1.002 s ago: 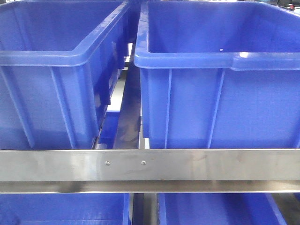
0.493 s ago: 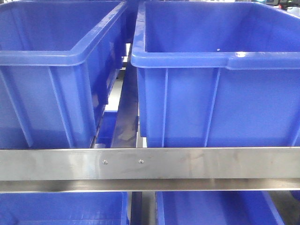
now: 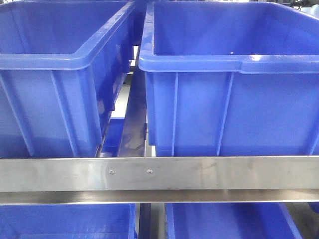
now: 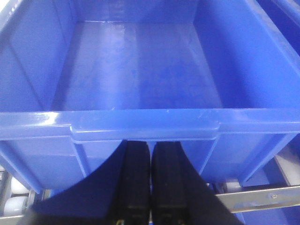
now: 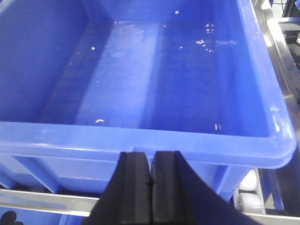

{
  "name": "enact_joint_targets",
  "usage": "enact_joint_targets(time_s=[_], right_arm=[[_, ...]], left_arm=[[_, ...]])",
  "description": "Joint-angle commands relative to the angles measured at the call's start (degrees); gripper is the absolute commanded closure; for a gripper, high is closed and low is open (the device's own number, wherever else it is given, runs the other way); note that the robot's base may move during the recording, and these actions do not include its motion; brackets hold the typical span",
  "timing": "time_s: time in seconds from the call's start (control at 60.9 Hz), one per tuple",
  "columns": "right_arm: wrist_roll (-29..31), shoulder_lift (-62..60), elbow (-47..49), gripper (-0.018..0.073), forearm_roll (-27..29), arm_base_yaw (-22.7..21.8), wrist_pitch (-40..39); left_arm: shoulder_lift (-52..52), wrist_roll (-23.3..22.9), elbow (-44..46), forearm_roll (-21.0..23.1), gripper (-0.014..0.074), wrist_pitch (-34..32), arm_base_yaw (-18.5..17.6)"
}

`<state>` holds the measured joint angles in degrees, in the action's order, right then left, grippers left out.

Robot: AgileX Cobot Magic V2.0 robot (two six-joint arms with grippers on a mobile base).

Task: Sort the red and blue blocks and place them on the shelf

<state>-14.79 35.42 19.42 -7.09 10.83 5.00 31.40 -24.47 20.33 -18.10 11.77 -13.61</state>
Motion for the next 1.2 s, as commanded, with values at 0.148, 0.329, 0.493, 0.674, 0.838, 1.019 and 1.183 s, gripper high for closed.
enact_joint_targets(time_s=[0.148,0.329,0.493,0.674,0.838,1.019,1.183], right_arm=[[0.2,-0.2,1.6,0.051,-0.1,0.3,-5.0],[0.2,-0.2,1.6,0.051,-0.1,0.3,-5.0],[0.2,-0.2,1.6,0.051,-0.1,0.3,-5.0],[0.2,-0.2,1.6,0.051,-0.1,0.3,-5.0],[0.2,-0.2,1.6,0.051,-0.1,0.3,-5.0],[0.2,-0.2,1.6,0.051,-0.1,0.3,-5.0],[0.2,-0.2,1.6,0.051,-0.1,0.3,-5.0]], left_arm=[[-0.1,-0.3,1.6,0.1,0.0465,-2.2,0.0],[-0.1,-0.3,1.6,0.1,0.0464,-2.2,0.0],[-0.1,-0.3,1.6,0.1,0.0465,-2.2,0.0],[-0.1,-0.3,1.6,0.1,0.0464,-2.2,0.0],[-0.1,-0.3,1.6,0.1,0.0464,-2.2,0.0],[-0.1,-0.3,1.6,0.1,0.0464,-2.2,0.0],[-0.1,-0.3,1.6,0.1,0.0465,-2.2,0.0]])
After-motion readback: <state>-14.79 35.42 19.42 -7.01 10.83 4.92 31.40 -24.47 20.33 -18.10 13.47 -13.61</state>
